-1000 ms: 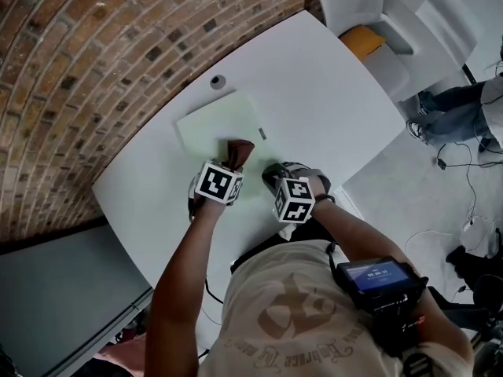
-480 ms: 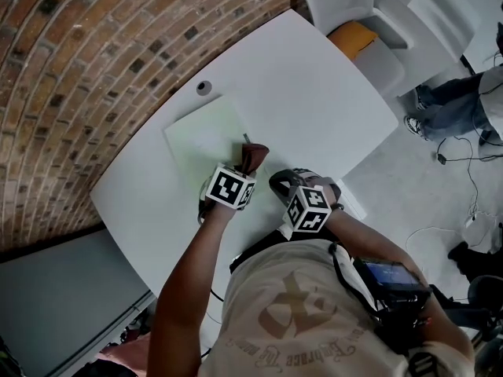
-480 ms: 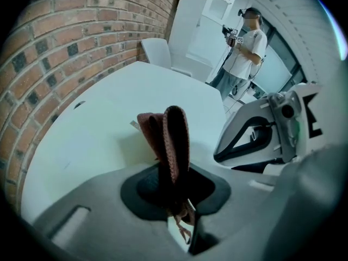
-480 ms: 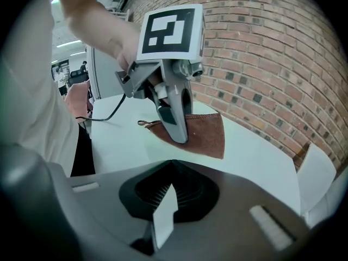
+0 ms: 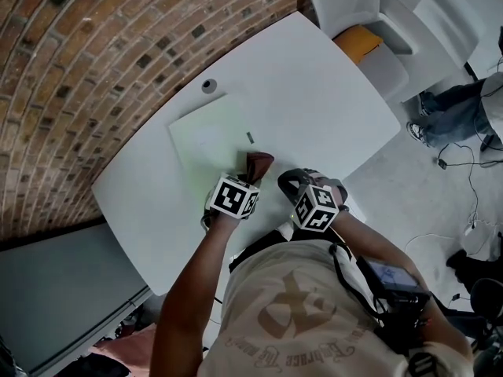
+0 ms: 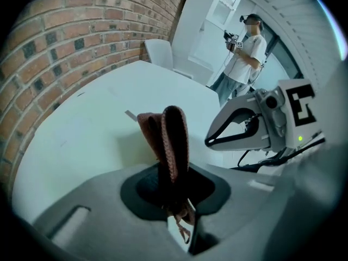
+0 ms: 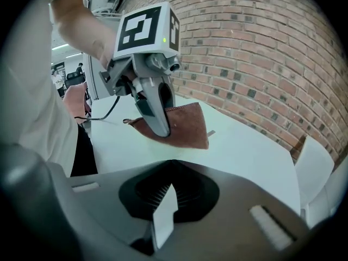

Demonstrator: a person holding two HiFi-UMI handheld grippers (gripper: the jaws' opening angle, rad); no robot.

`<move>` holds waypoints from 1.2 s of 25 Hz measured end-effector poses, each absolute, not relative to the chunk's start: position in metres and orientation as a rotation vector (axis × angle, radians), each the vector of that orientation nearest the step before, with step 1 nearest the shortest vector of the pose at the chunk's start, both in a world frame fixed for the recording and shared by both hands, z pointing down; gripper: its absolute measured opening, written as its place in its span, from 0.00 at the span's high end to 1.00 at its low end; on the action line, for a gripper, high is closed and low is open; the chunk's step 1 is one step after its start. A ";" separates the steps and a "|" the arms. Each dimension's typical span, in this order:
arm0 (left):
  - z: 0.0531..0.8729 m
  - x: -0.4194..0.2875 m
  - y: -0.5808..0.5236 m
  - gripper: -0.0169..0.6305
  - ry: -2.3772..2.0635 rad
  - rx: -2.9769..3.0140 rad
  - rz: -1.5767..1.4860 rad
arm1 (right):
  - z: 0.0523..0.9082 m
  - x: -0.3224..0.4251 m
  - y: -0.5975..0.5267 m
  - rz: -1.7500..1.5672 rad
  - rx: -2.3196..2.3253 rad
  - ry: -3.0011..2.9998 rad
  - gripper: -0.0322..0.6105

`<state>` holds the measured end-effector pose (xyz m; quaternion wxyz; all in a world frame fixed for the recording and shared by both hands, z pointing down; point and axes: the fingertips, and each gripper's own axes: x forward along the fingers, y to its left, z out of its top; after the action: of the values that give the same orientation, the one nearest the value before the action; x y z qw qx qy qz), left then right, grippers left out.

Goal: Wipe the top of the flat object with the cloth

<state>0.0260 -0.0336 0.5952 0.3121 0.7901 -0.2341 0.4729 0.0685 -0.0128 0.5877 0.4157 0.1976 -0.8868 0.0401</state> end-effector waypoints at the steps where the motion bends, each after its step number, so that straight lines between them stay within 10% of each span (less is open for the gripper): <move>1: 0.595 0.018 -0.032 0.87 -0.641 2.072 1.247 | 0.588 0.068 -0.013 0.099 0.495 -2.228 0.94; 19: 0.591 -0.141 0.018 0.87 -1.092 1.749 1.059 | 0.587 0.049 -0.009 0.067 0.426 -2.248 0.94; 30: 0.594 -0.078 0.029 0.87 -1.002 1.792 1.017 | 0.592 0.061 -0.009 0.076 0.417 -2.244 0.94</move>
<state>-0.0779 0.0286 0.5939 0.4126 0.7124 -0.3984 0.4044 0.0606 -0.0090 0.5924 0.4160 0.1660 -0.8936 0.0303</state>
